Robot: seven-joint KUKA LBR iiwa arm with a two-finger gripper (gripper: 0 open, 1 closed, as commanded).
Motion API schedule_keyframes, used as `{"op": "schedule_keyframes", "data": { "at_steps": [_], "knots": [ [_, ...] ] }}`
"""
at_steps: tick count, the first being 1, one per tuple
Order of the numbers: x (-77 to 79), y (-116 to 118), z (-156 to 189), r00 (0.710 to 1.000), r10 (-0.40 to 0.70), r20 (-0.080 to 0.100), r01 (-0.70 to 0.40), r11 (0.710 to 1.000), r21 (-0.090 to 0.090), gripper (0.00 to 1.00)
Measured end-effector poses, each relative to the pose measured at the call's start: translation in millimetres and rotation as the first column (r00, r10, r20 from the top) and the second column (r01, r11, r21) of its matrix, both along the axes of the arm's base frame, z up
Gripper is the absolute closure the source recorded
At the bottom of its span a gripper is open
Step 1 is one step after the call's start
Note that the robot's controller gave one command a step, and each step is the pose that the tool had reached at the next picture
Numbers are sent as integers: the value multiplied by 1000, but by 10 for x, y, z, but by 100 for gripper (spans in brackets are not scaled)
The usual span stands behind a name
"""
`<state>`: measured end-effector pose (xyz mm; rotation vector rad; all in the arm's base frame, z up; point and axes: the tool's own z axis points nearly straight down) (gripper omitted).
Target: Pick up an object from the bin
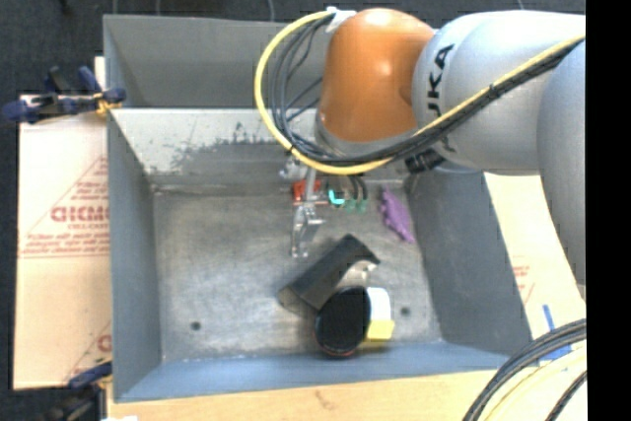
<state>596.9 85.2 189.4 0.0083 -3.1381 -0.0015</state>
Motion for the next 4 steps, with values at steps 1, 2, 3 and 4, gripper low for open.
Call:
{"op": "schedule_keyframes", "data": {
  "at_steps": [1, 2, 3, 4],
  "knots": [
    [17, -4, 41, 1000, -2, 7, 2, 1000, 1, 0],
    [-319, -568, -787, 998, 56, 13, -56, 998, 0, 0],
    [-307, -591, -752, 998, 62, 13, -62, 998, -4, 0],
    [-457, -715, -519, 965, 260, 7, -260, 965, -2, 0]
  ]
}}
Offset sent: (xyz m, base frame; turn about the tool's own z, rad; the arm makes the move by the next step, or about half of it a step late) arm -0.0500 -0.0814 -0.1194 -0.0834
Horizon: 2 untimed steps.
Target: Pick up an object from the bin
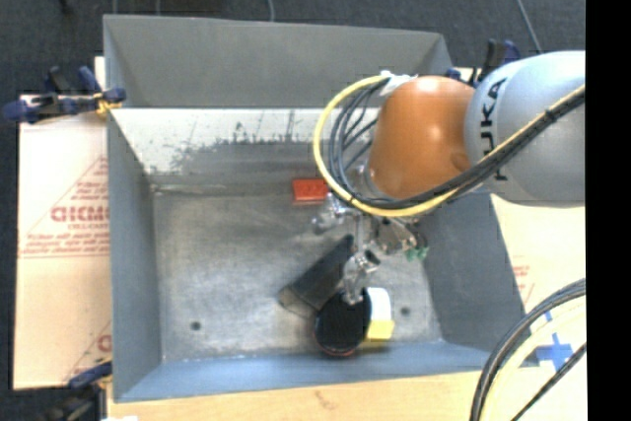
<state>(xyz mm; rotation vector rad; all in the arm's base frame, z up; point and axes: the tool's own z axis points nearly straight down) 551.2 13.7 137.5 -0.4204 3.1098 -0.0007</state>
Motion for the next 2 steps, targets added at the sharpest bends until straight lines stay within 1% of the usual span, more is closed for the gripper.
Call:
{"op": "schedule_keyframes", "data": {
  "at_steps": [1, 2],
  "knots": [
    [-65, 34, -588, 1000, -14, 8, 14, 1000, 1, 0],
    [140, 134, -632, 977, 212, -1, -212, 977, -6, 100]
  ]
}}
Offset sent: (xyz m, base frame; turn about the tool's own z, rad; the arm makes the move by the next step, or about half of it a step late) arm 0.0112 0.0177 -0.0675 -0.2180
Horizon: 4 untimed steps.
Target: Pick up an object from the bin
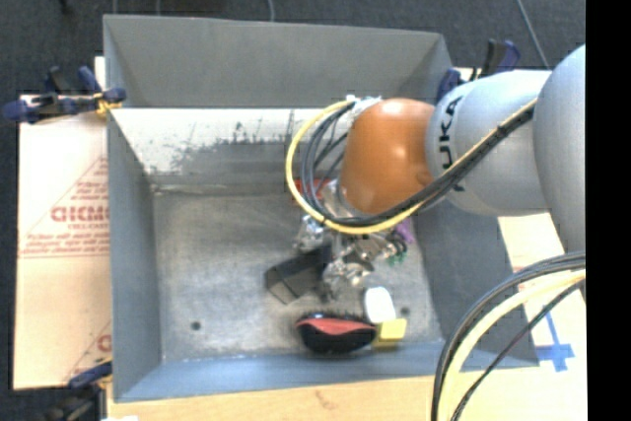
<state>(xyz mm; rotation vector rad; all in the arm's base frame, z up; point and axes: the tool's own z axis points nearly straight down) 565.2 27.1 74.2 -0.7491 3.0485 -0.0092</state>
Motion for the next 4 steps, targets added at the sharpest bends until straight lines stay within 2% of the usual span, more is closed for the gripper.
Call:
{"op": "schedule_keyframes", "data": {
  "at_steps": [2, 3, 4],
  "knots": [
    [-10, 0, 40, 1000, -2, 0, 2, 1000, 1, 100],
    [-32, 1, 220, 1000, -3, -10, 3, 1000, 3, 100],
    [-11, -5, 362, 1000, -3, -3, 3, 1000, 4, 100]
  ]
}}
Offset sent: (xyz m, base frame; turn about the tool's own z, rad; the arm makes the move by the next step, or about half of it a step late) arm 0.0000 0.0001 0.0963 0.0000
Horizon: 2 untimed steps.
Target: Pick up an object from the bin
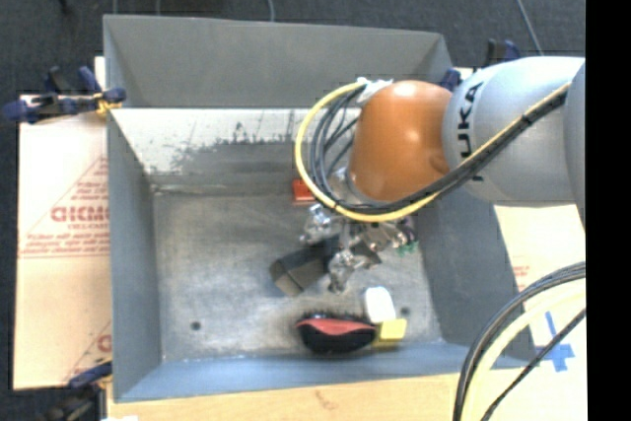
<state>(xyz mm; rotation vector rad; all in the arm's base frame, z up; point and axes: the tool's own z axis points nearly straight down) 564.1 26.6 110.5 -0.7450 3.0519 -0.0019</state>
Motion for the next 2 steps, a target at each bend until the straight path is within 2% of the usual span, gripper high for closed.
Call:
{"op": "schedule_keyframes", "data": {
  "at_steps": [2],
  "knots": [
    [-10, -3, 130, 1000, -3, -1, 3, 1000, 0, 100]
  ]
}}
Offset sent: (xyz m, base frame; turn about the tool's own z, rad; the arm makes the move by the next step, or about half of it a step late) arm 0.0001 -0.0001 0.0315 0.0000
